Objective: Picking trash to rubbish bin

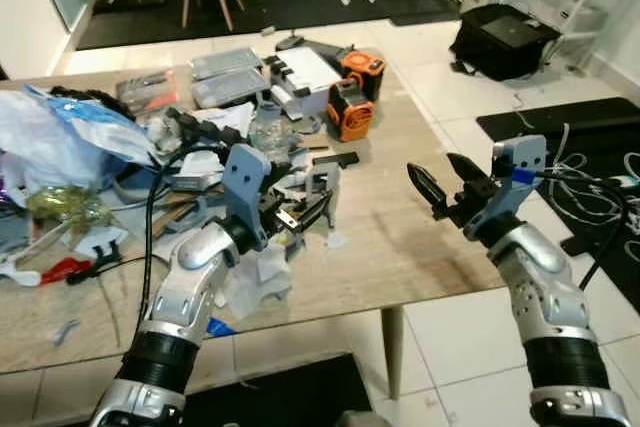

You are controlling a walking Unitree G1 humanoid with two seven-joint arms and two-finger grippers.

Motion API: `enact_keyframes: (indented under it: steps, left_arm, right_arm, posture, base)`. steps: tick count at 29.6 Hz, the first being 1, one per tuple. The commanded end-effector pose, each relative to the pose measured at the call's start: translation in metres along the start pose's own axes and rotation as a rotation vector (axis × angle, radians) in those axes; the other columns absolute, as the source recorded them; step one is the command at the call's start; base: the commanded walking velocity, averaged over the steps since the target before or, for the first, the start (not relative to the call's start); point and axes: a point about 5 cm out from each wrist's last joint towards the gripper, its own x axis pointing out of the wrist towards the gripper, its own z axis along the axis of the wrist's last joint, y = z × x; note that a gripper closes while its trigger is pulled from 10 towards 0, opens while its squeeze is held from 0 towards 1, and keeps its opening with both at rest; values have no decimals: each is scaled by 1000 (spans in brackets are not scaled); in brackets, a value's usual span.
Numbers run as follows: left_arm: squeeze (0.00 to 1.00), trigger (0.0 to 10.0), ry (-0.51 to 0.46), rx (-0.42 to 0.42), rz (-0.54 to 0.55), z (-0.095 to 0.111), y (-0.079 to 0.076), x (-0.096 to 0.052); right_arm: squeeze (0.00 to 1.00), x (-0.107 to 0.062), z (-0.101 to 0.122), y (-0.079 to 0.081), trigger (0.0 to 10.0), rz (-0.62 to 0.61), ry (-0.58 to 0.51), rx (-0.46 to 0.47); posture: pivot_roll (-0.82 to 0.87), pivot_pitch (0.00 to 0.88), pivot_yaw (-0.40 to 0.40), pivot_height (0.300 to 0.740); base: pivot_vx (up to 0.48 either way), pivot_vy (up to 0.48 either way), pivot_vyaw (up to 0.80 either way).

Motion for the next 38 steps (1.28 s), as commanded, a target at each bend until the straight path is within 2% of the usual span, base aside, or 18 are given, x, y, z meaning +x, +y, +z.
enact_keyframes:
  steps: [1, 5, 10, 13, 14, 18, 20, 23, 24, 26, 30, 32, 34, 38]
  left_arm:
    - [0, 10000, 11, -2, 8, -2, 1, -2]
    - [0, 10000, 20, 3, 16, -3, 3, -2]
    - [0, 10000, 119, 81, 71, -4, 10, 3]
    - [0, 10000, 133, 91, 83, -4, 12, 3]
    - [0, 10000, 170, 118, 124, -3, 16, 3]
    - [0, 10000, 187, 136, 165, 0, 22, 3]
    - [0, 10000, 199, 158, 197, 3, 27, 2]
    - [0, 10000, 208, 183, 228, 9, 33, 1]
    - [0, 10000, 208, 183, 228, 9, 33, 1]
    - [0, 10000, 213, 193, 247, 12, 36, -1]
    - [0, 10000, 217, 196, 254, 13, 36, -1]
    - [0, 10000, 224, 201, 268, 16, 38, -2]
    - [0, 10000, 230, 206, 274, 18, 40, -3]
    - [0, 10000, 266, 207, 248, 17, 37, -3]
  right_arm:
    - [0, 0, -3, 2, 10000, 6, 7, 8]
    - [0, 0, -4, 2, 10000, 6, 10, 7]
    - [0, -2, -4, -1, 10000, -6, 30, -23]
    - [0, -3, -4, -4, 10000, -16, 39, -37]
    - [0, -7, -2, -14, 10000, -43, 68, -65]
    - [0, -11, 1, -24, 10000, -35, 118, -89]
    - [0, -17, 2, -27, 10000, 41, 188, -105]
    - [0, -30, 4, -18, 10000, 244, 278, -107]
    - [0, -30, 4, -18, 10000, 244, 278, -107]
    - [0, -39, 9, -3, 10000, 410, 289, -79]
    - [0, -42, 10, 1, 10000, 459, 293, -70]
    - [0, -51, 10, 16, 10000, 589, 308, -52]
    - [0, -56, 10, 24, 10000, 661, 326, -41]
    - [0, -55, 9, 24, 10000, 661, 346, -46]
  posture:
    - [-89, 0, -17, 740]
    - [-90, 0, -17, 740]
    - [-92, 0, -14, 740]
    - [-93, 0, -14, 740]
    - [-94, 0, -12, 740]
    - [-97, 0, -8, 740]
    - [-97, 0, -8, 740]
    - [-96, 0, -6, 740]
    - [-96, 0, -6, 740]
    - [-97, 0, -4, 740]
    - [-97, 0, -3, 740]
    - [-93, 0, -3, 740]
    - [-95, 0, -2, 740]
    - [-95, 0, -2, 740]
  base:
    - [0, 0, 0]
    - [0, 0, 0]
    - [0, 0, 0]
    - [0, 0, 0]
    - [0, 0, 0]
    - [0, 0, 0]
    - [0, 0, 0]
    - [0, 0, 0]
    - [0, 0, 0]
    - [0, 0, 0]
    - [0, 0, 0]
    - [0, 0, 0]
    - [0, 0, 0]
    - [0, 0, 0]
